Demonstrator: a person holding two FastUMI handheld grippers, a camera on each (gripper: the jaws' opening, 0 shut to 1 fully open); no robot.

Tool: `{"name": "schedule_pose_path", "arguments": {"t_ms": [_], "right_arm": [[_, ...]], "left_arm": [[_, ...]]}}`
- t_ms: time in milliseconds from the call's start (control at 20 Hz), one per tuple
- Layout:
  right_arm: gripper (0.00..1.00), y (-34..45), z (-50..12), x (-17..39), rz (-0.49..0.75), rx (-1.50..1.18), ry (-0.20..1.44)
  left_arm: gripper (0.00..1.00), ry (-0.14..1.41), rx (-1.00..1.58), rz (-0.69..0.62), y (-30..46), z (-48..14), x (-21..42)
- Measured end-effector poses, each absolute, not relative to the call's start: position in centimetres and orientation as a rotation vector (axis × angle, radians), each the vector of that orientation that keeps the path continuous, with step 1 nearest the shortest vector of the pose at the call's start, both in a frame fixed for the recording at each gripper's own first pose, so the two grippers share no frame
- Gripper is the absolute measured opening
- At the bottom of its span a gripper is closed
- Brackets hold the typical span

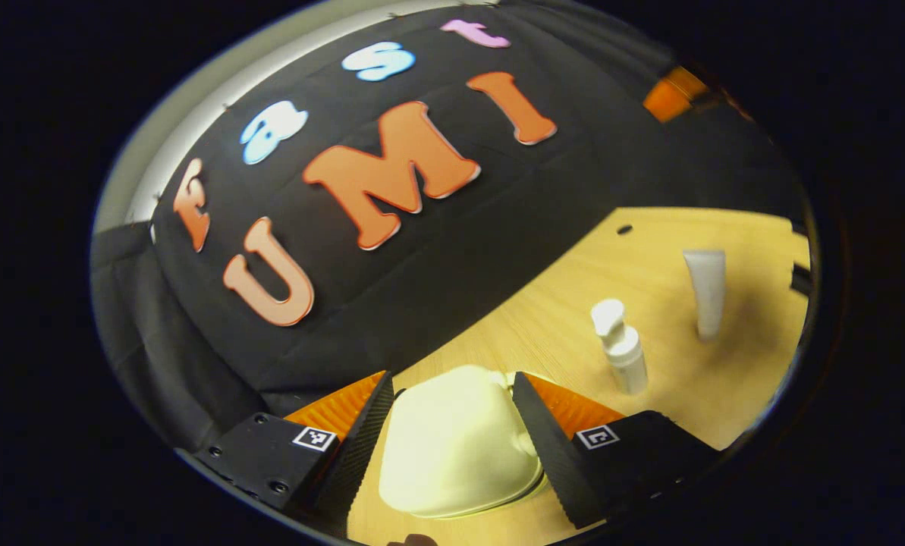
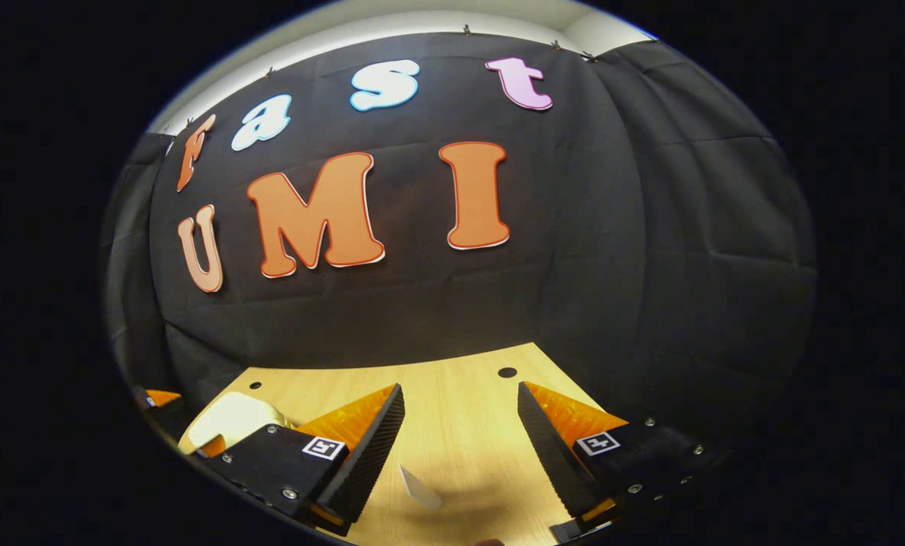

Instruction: First open the suitcase, pack the skin care products into it, and then close the suitcase.

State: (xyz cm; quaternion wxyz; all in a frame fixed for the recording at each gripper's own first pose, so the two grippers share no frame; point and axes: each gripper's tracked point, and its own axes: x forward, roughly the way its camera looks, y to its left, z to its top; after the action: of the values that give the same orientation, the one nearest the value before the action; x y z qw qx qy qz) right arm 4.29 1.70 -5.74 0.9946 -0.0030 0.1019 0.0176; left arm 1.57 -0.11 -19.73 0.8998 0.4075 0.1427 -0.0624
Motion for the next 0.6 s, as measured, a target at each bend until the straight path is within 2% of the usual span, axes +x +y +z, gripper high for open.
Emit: {"name": "schedule_pose_path", "arguments": {"t_ms": [350, 600], "right_arm": [[0.95, -2.0, -7.8, 4.1, -0.035, 0.007, 0.255], [0.95, -4.0, -9.1, 4.6, -0.079, 0.016, 0.298]], "left_arm": [[0.99, 0.417, 1.123, -0.2, -0.1, -28.0, 1.5], [0.99, 0.485, 1.261, -0.215, 0.2, -30.8, 2.8]]}}
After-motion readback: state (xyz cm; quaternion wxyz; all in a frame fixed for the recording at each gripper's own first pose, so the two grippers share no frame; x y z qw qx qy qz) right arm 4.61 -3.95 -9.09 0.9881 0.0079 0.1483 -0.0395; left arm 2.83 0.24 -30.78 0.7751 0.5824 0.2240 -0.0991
